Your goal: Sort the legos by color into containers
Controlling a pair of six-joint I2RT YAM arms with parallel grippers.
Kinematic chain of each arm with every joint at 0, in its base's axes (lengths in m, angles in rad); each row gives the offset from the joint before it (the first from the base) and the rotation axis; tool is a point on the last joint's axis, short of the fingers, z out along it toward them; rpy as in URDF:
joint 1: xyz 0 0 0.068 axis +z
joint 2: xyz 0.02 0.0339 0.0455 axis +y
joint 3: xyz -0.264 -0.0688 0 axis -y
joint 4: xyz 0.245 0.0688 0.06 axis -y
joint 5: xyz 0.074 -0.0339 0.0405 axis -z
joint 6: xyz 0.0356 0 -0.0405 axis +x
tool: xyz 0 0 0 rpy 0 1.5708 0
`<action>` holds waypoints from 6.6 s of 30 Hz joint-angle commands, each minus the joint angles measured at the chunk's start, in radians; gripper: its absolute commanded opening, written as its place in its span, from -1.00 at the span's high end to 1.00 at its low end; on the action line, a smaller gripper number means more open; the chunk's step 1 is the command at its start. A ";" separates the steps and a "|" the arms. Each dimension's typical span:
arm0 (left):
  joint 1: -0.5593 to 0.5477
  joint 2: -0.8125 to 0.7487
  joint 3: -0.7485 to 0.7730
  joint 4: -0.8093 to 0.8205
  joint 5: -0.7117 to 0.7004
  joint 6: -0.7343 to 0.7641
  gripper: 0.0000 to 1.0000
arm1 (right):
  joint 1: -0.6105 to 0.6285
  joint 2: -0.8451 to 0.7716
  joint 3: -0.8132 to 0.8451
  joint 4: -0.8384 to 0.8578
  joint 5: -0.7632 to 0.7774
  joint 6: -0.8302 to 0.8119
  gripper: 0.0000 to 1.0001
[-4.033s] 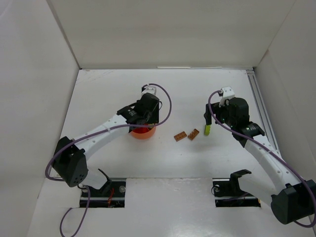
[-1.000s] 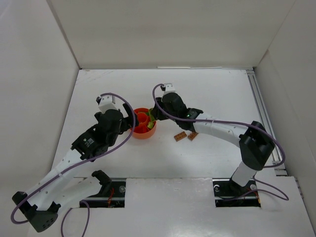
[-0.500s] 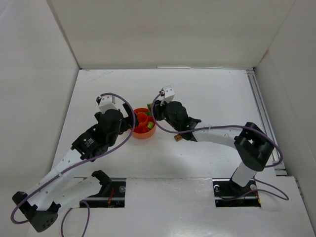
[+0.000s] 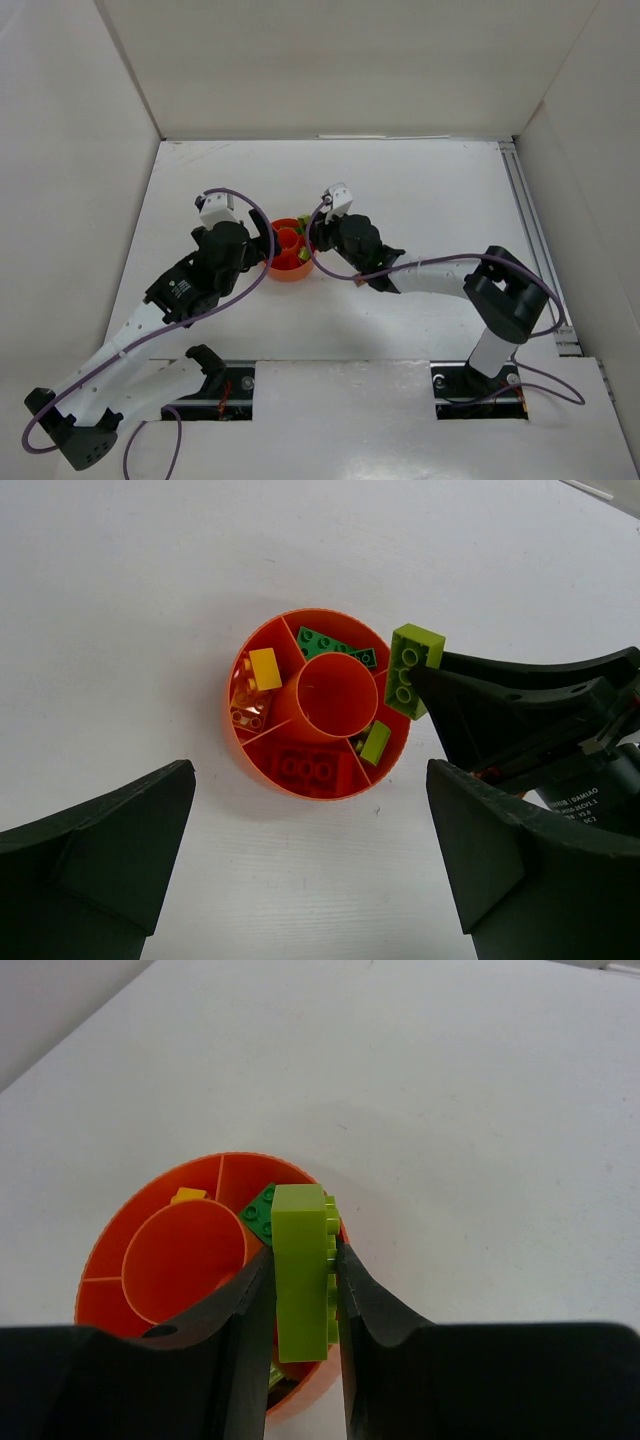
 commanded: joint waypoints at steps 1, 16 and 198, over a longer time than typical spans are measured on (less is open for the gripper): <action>0.001 -0.012 -0.004 0.010 -0.016 0.012 -1.00 | 0.005 -0.003 -0.009 0.078 -0.009 -0.014 0.71; 0.001 -0.003 -0.004 0.001 -0.025 0.021 -1.00 | 0.005 0.007 -0.116 0.251 -0.122 -0.024 0.58; -0.011 0.098 -0.088 0.367 0.143 -0.009 -1.00 | -0.350 -0.356 -0.041 -0.983 0.038 0.359 -0.99</action>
